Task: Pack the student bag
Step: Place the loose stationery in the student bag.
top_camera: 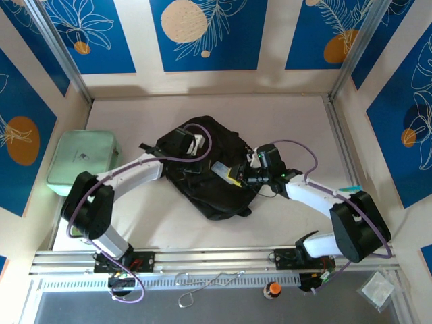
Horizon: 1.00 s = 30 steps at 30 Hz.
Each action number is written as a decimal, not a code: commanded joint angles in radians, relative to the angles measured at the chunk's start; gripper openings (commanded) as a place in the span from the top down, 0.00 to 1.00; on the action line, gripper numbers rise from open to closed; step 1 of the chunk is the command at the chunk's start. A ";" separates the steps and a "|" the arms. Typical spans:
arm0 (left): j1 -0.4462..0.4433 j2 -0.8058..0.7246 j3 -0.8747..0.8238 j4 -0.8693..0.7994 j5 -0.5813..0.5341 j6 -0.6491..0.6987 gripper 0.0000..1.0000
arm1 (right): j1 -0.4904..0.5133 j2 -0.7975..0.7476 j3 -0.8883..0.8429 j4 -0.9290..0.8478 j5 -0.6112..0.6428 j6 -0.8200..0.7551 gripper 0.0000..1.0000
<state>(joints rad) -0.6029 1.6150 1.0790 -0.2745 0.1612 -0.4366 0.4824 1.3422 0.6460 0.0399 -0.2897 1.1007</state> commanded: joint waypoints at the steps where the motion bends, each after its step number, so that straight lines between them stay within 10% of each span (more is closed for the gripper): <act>1: 0.006 0.033 0.052 -0.035 -0.043 -0.018 0.61 | -0.018 0.001 -0.008 -0.211 0.098 0.054 0.93; 25: -0.079 0.351 0.336 -0.413 -0.270 -0.053 0.50 | 0.016 -0.018 0.050 -0.436 0.290 0.088 0.96; 30: -0.080 0.414 0.343 -0.420 -0.308 -0.081 0.65 | 0.025 0.000 0.090 -0.517 0.321 0.080 0.97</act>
<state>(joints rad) -0.6891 1.9518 1.4414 -0.6071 -0.0772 -0.4961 0.5106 1.3109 0.7452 -0.2035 -0.1200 1.1561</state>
